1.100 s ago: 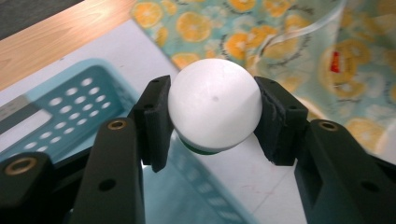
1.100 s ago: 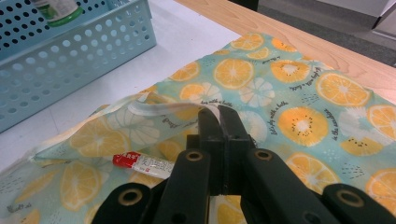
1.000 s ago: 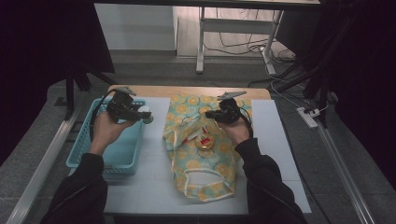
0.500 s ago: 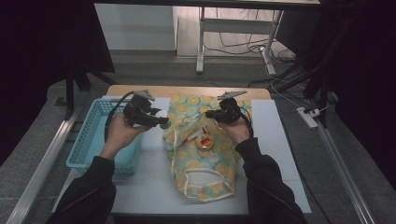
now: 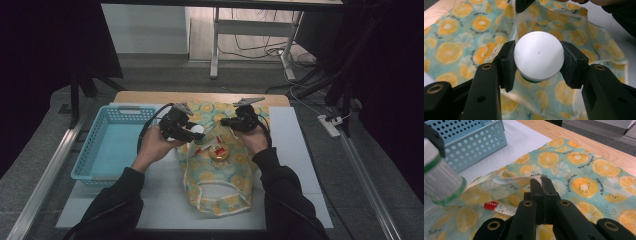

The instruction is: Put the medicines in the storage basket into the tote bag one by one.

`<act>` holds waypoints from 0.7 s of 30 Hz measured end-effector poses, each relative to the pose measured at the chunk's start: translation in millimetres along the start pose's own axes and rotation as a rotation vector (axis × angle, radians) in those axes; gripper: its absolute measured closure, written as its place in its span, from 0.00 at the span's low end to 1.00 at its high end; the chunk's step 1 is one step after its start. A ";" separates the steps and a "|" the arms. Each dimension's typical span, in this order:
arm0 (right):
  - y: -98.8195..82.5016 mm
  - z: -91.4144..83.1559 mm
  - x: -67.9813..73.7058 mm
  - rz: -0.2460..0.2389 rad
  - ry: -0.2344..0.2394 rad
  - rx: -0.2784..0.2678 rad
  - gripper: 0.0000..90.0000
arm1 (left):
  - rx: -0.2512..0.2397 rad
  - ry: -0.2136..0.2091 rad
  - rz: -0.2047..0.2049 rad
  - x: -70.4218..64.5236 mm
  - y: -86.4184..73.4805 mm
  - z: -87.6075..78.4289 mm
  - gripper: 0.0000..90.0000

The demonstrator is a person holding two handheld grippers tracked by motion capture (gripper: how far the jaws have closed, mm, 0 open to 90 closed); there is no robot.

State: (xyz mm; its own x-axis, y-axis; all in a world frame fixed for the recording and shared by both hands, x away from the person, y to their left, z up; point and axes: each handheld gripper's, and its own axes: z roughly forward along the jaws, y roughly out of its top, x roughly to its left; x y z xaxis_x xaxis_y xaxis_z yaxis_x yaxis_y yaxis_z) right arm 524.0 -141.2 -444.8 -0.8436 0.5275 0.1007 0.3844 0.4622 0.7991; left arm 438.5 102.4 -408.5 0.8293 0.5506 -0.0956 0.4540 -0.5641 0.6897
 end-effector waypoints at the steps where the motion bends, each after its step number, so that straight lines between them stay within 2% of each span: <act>1: 0.1 -0.1 0.0 0.000 0.001 0.000 1.00 | 0.004 -0.003 0.005 -1.5 2.0 3.7 0.56; 10: 0.8 -1.1 0.0 0.002 0.001 -0.003 1.00 | 0.039 -0.006 0.051 -11.1 17.0 37.6 0.56; 21: -0.9 -1.9 -0.6 0.001 -0.002 -0.003 1.00 | 0.067 0.002 0.053 -12.8 19.1 68.7 0.56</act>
State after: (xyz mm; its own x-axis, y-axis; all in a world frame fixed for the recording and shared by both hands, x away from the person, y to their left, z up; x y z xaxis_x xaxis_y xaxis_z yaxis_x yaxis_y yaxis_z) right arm 523.5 -143.3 -444.5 -0.8423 0.5296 0.1006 0.3846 0.4596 0.8005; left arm 459.0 42.3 -443.5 0.8521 0.5201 -0.0583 0.4300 -0.6322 0.6445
